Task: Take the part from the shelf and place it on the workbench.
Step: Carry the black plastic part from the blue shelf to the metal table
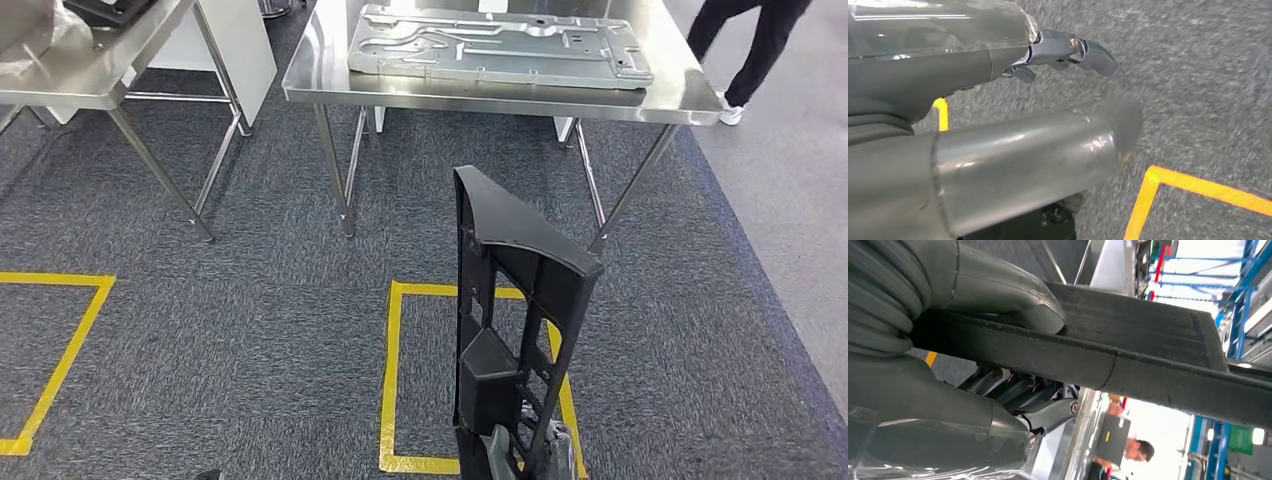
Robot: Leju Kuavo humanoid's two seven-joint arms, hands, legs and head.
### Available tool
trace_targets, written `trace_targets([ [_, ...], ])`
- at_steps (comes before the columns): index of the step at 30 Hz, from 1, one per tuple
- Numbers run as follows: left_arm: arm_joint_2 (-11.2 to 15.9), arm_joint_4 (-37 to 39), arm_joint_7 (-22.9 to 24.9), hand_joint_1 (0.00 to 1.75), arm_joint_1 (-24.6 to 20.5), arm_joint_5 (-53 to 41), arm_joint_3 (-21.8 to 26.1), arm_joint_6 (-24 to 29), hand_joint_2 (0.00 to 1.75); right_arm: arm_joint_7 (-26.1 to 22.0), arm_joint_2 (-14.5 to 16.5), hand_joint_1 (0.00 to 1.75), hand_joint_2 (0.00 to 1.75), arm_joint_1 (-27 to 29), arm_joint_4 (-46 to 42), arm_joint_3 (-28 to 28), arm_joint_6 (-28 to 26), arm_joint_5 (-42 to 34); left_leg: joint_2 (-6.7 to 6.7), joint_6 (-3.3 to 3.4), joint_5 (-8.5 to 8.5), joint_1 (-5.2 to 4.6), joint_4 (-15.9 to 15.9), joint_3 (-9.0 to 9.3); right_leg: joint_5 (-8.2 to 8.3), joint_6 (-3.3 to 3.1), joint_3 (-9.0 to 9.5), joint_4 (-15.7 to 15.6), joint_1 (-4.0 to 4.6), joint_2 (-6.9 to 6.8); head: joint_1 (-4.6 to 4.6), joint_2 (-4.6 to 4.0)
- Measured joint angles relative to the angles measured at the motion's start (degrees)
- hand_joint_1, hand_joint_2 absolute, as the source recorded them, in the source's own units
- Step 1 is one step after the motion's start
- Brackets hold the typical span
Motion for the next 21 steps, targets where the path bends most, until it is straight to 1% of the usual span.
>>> trace_targets([
  [1,0.0,0.0,0.0,0.0,0.1,0.0,0.0,0.0,0.0,0.0,0.0,1.75,1.75,-0.1,0.0,0.0,-0.2,0.4,0.48,0.07,-0.11,-0.08,0.0,0.03,-1.29,0.15,-2.0,3.7,-0.12,-0.59,0.05,0.0],
  [2,0.0,0.0,-0.1,0.0,0.2,0.0,0.0,0.0,0.0,0.1,0.0,1.75,1.75,-0.1,0.0,0.0,-0.5,0.6,0.89,0.06,-0.25,-0.13,0.0,0.12,-1.74,0.24,-3.46,6.2,-0.23,-0.81,0.05,0.0],
  [3,0.1,0.0,-0.1,0.0,0.2,0.0,0.0,0.0,0.0,0.2,0.0,1.75,1.75,-0.1,0.0,0.0,-0.6,0.8,1.21,-0.02,-0.4,-0.14,0.0,0.29,-1.01,0.26,-3.83,6.5,-0.28,-0.87,0.05,0.0],
  [4,0.1,0.0,-0.1,0.0,0.2,-0.1,0.0,-0.1,0.0,0.3,0.0,1.75,1.75,-0.1,0.0,0.0,-0.8,1.0,1.45,-0.13,-0.6,-0.15,0.0,0.55,0.65,0.18,-3.06,4.6,-0.3,-0.9,0.07,0.0],
  [5,0.0,0.0,-0.1,0.0,0.2,-0.1,0.0,-0.1,0.0,0.4,0.0,1.75,1.75,-0.1,0.0,0.0,-0.9,1.2,1.63,-0.26,-0.82,-0.15,0.0,0.9,2.92,-0.01,-1.22,0.9,-0.27,-0.99,0.07,0.0],
  [6,0.0,0.0,-0.1,0.0,0.2,-0.1,0.0,-0.2,0.0,0.5,0.0,1.75,1.75,-0.2,0.0,0.0,-1.1,1.5,1.81,-0.43,-1.06,-0.17,0.0,1.17,4.49,-0.31,0.82,-3.0,-0.16,-1.19,0.06,0.0],
  [7,0.0,0.0,-0.1,0.0,0.1,-0.2,0.0,-0.2,0.0,0.6,0.0,1.75,1.75,-0.3,0.1,0.0,-1.2,1.7,1.92,-0.67,-1.3,-0.23,0.0,1.35,5.41,-0.61,2.47,-6.2,0.04,-1.37,0.06,0.0],
  [8,0.0,0.0,-0.1,0.0,0.1,-0.2,0.0,-0.3,0.0,0.7,0.0,1.75,1.75,-0.5,0.1,0.0,-1.4,1.9,2.02,-0.98,-1.48,-0.26,-0.1,1.47,5.62,-0.93,3.5,-8.2,0.27,-1.5,0.05,-0.01],
  [10,0.0,0.0,-0.1,0.0,0.0,-0.3,0.0,-0.5,0.0,0.9,0.1,1.75,1.75,-0.7,0.1,0.1,-1.9,2.2,2.14,-1.71,-1.74,-0.3,-0.5,1.76,5.02,-1.46,3.88,-9.1,0.63,-1.4,0.06,-0.02],
  [12,0.0,0.0,0.0,0.0,-0.2,-0.3,0.0,-0.5,0.0,1.0,0.2,1.75,1.75,-0.9,0.2,0.3,-2.3,2.4,2.16,-2.3,-2.25,-0.28,-0.2,2.18,4.92,-2.13,4.59,-9.7,0.33,-1.21,-0.04,-0.01],
  [13,0.1,0.0,0.1,0.0,-0.2,-0.3,0.0,-0.6,0.0,1.2,0.2,1.75,1.75,-1.1,0.3,0.4,-2.4,2.5,2.13,-2.47,-3.05,-0.3,1.3,1.73,4.84,-2.49,5.08,-10.0,0.17,-1.19,-0.18,-0.01],
  [14,0.1,0.0,0.1,0.0,-0.3,-0.3,0.1,-0.6,0.0,1.3,0.2,1.75,1.75,-1.3,0.4,0.5,-2.6,2.5,2.06,-2.57,-4.33,-0.3,4.0,0.52,4.71,-2.86,5.59,-10.3,0.06,-1.21,-0.36,0.0],
  [15,0.2,0.0,0.1,0.0,-0.3,-0.3,0.1,-0.6,0.0,1.5,0.2,1.75,1.75,-1.4,0.5,0.5,-2.8,2.5,2.03,-2.61,-5.92,-0.32,7.8,-1.51,4.42,-3.17,5.97,-10.4,0.18,-1.22,-0.5,0.0],
  [16,0.2,0.0,0.2,0.0,-0.2,-0.4,0.2,-0.6,0.0,1.7,0.2,1.75,1.75,-1.6,0.7,0.6,-3.0,2.6,2.02,-2.68,-7.32,-0.31,11.8,-3.94,4.11,-3.38,6.27,-10.4,0.3,-1.18,-0.6,0.0],
  [17,0.2,0.0,0.3,0.0,-0.1,-0.4,0.2,-0.6,0.0,1.8,0.2,1.75,1.75,-1.7,0.8,0.7,-3.1,2.6,2.02,-2.72,-7.91,-0.31,14.9,-6.07,3.75,-3.49,6.65,-10.3,0.43,-1.07,-0.64,0.0],
  [18,0.2,0.0,0.3,0.0,0.0,-0.4,0.3,-0.6,0.0,1.9,0.2,1.75,1.75,-1.7,0.9,0.7,-3.2,2.6,2.01,-2.72,-7.28,-0.31,16.2,-7.4,3.33,-3.52,7.14,-10.3,0.53,-0.91,-0.64,0.0],
  [19,0.2,0.0,0.3,0.0,0.1,-0.4,0.3,-0.6,0.0,2.0,0.2,1.75,1.75,-1.8,1.0,0.7,-3.3,2.6,2.0,-2.64,-5.36,-0.32,15.1,-7.62,2.87,-3.47,7.77,-10.3,0.6,-0.73,-0.67,0.0],
  [20,0.2,0.0,0.3,0.0,0.2,-0.4,0.4,-0.6,0.0,2.1,0.1,1.75,1.75,-1.8,1.1,0.7,-3.4,2.6,1.99,-2.46,-2.55,-0.33,12.0,-6.82,2.35,-3.38,8.51,-10.3,0.66,-0.58,-0.71,0.0],
  [21,0.3,0.0,0.4,0.0,0.2,-0.5,0.4,-0.6,0.0,2.2,0.1,1.75,1.75,-1.8,1.1,0.8,-3.5,2.6,1.94,-2.2,-0.03,-0.37,8.2,-5.5,1.81,-3.24,9.22,-10.3,0.68,-0.5,-0.72,0.0],
])
